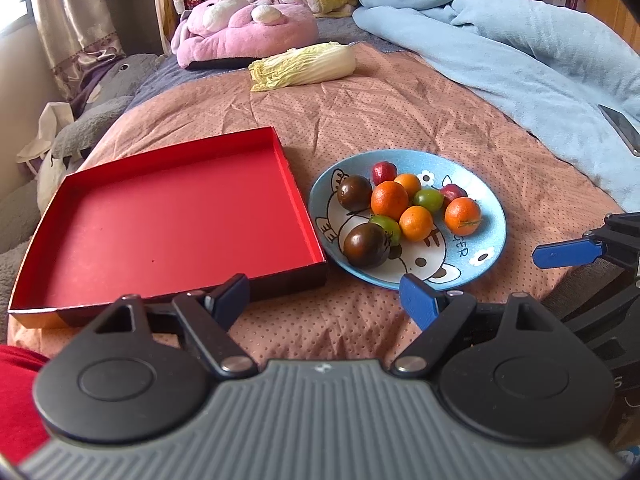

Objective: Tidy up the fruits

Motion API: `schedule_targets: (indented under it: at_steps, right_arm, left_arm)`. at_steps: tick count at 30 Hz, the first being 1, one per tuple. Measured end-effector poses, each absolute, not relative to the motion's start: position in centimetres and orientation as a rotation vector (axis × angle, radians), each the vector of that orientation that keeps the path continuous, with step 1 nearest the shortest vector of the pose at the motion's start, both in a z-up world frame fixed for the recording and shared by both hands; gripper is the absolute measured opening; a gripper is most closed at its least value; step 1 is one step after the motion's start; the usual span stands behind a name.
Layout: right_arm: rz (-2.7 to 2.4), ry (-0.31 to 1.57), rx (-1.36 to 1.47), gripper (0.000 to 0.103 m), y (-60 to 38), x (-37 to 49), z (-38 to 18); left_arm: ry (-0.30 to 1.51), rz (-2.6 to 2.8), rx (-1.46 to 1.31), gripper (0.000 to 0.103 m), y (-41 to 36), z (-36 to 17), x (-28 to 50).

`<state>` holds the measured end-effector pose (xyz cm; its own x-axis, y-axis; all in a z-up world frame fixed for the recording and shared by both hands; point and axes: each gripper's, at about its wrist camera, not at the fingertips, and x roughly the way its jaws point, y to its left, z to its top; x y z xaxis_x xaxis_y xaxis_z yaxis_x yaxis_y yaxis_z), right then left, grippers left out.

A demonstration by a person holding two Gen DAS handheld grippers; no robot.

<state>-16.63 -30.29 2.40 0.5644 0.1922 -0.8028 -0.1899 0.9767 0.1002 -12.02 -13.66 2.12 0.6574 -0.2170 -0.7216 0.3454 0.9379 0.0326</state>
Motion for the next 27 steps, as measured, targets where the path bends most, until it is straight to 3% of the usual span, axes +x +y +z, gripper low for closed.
schedule_targets:
  at_steps: [27]
  right_arm:
    - [0.227, 0.951, 0.005, 0.091, -30.22, -16.90, 1.91]
  left_arm:
    - [0.752, -0.328, 0.166, 0.081, -13.57, 2.14, -12.47]
